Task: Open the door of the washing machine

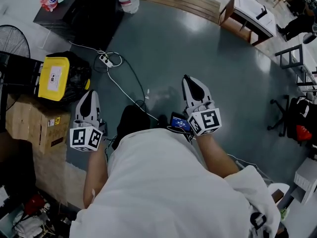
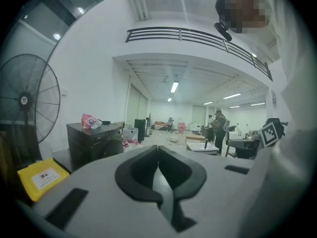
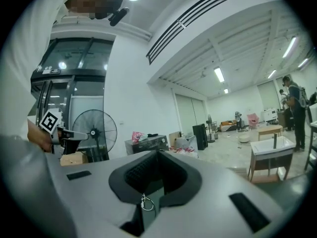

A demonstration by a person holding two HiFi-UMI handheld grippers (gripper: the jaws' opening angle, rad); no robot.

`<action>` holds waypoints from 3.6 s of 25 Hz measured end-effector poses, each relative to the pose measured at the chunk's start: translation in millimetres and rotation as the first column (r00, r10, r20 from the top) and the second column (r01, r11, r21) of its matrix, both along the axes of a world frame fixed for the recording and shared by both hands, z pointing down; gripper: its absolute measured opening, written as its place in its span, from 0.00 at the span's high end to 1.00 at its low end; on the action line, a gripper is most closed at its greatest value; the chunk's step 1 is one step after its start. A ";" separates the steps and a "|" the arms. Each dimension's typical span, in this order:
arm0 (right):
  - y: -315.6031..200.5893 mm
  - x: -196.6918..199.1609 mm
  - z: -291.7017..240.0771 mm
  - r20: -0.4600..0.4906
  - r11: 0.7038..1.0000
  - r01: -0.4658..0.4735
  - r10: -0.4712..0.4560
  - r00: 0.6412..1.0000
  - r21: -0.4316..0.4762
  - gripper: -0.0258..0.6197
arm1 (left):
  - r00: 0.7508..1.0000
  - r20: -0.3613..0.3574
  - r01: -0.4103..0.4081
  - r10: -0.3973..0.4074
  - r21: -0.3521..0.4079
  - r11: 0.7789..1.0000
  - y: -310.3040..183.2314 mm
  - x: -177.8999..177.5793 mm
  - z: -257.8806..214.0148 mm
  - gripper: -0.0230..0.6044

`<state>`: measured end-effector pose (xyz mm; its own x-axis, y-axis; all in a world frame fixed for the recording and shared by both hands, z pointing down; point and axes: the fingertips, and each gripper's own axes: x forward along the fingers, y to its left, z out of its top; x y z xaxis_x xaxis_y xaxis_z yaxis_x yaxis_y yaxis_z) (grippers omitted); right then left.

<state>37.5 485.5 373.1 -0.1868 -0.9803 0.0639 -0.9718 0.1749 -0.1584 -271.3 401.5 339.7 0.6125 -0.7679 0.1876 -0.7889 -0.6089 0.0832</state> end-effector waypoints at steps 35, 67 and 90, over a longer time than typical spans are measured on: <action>-406.2 29.6 2.2 -0.073 0.980 0.189 -0.193 0.978 -0.066 0.91 | 0.988 -0.069 0.137 -0.140 -0.036 0.990 -407.1 20.6 58.9 0.95; -774.9 -13.6 52.7 -0.023 0.631 0.767 -0.774 0.633 -0.120 0.91 | 0.724 -0.105 0.682 -0.682 -0.044 0.730 -554.2 13.6 83.6 0.95; -916.7 -175.7 196.9 0.022 0.489 0.800 -0.849 0.528 -0.347 0.91 | 0.816 0.060 0.568 -0.575 -0.273 0.777 -663.3 -99.9 304.1 0.72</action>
<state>-138.2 -431.2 570.1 -0.8651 -0.3075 0.3963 -0.4180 0.8786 -0.2308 -371.1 -261.8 643.8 0.0845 -0.9004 0.4267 -0.9801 0.0020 0.1984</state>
